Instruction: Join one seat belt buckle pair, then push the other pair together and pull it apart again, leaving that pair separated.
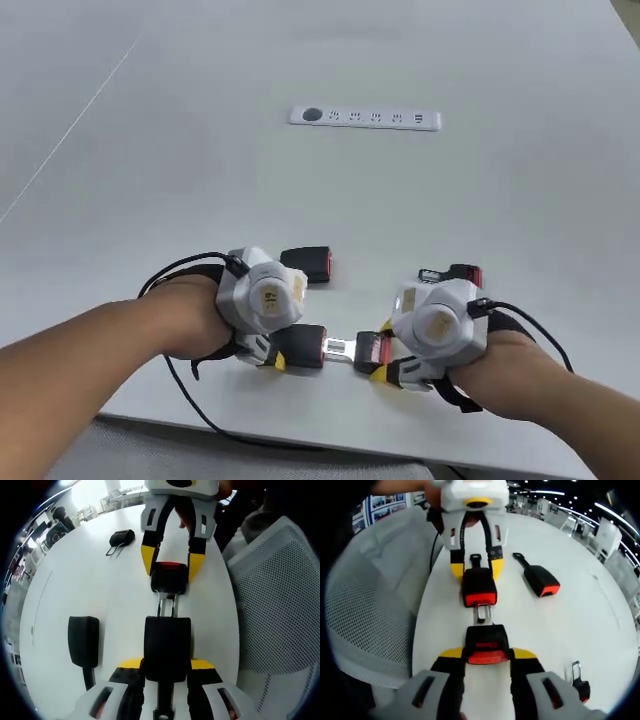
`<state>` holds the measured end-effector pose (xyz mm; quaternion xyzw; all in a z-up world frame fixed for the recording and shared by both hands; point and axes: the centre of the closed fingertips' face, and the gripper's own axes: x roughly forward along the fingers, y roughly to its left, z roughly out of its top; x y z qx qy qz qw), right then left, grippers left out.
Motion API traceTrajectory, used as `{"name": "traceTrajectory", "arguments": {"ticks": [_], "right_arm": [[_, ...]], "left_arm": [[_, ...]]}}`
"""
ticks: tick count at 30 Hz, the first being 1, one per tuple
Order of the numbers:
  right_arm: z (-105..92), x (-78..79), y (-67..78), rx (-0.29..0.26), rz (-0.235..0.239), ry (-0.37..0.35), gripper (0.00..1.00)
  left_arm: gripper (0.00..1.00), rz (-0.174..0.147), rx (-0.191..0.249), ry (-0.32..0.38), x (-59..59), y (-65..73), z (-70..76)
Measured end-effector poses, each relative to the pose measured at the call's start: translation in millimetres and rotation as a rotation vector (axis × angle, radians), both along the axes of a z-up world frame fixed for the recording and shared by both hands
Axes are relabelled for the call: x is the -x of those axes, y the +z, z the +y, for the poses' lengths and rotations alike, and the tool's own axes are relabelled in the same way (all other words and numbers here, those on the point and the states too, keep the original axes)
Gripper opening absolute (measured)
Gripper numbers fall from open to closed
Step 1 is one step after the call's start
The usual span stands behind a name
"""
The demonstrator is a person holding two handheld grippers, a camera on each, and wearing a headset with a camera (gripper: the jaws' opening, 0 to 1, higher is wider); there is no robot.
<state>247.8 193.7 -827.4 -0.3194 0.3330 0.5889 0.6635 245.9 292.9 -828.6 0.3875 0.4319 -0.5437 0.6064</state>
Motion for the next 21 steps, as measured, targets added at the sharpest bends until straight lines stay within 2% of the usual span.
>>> {"name": "traceTrajectory", "arguments": {"ticks": [3, 6, 10, 21], "right_arm": [[0.6, 0.0, 2.7, -0.004, 0.002, -0.004, 0.34], [4.6, 4.8, 2.8, 0.003, -0.008, 0.028, 0.34], [9.9, 2.4, 1.1, -0.004, -0.009, 0.032, 0.34], [16.2, -3.0, 0.2, -0.009, 0.020, 0.022, 0.33]], "left_arm": [[0.33, 0.000, 0.000, 0.003, 0.3, 0.0, 0.2], [0.33, 0.000, -0.004, 0.005, 0.2, 0.1, -0.6], [0.33, 0.001, -0.008, -0.006, 0.2, 0.1, 0.3], [0.33, 0.001, 0.006, -0.018, -0.7, -0.1, 1.1]]}}
